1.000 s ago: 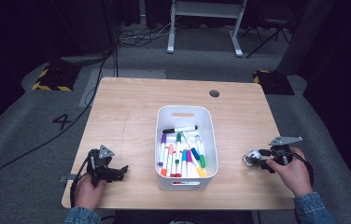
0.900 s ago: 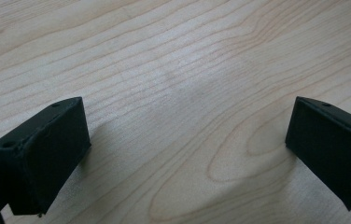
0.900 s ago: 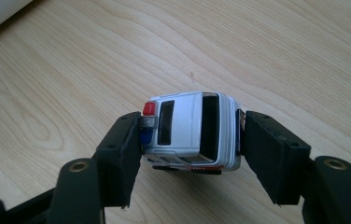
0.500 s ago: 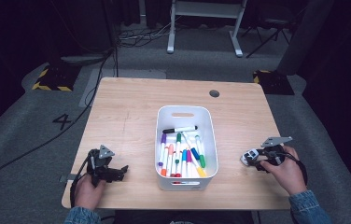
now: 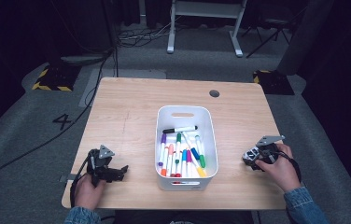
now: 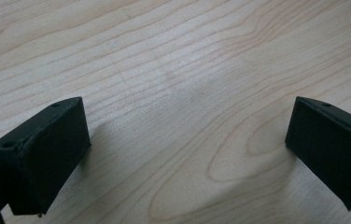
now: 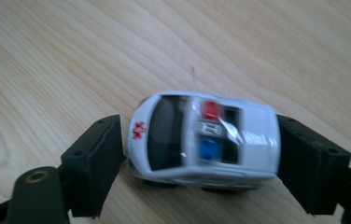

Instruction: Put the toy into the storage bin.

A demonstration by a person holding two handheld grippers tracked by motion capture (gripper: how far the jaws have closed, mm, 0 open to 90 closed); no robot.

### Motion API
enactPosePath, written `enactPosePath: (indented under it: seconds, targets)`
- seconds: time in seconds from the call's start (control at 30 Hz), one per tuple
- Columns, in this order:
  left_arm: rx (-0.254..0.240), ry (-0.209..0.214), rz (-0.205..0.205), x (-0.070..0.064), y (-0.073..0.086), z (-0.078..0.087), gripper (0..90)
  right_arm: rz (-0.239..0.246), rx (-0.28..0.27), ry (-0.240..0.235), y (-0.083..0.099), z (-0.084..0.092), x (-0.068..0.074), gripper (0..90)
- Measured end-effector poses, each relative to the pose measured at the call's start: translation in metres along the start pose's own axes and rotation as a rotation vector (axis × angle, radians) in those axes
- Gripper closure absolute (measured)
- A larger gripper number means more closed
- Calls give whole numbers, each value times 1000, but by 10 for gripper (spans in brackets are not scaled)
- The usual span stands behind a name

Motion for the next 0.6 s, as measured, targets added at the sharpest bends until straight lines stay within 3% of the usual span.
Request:
enactPosePath:
  seconds: [0.1, 0.2, 0.6]
  targets:
    - [0, 2, 1, 0, 0, 0, 0, -37, -27, -36, 1, -4, 1, 239]
    - [2, 3, 2, 0, 0, 0, 0, -83, -29, -34, 3, -3, 1, 246]
    - [1, 3, 2, 0, 0, 0, 0, -111, -28, -30, 4, -1, 1, 258]
Point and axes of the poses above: each handheld gripper's, and its own axes: z roughly backward along the jaws, y roughly out of its underside, x roughly to its left, the point moved 9 cm from there along -z, roughly forward along the jaws, and after that the axes turned 1 degree about z, right-handed, at the moved point
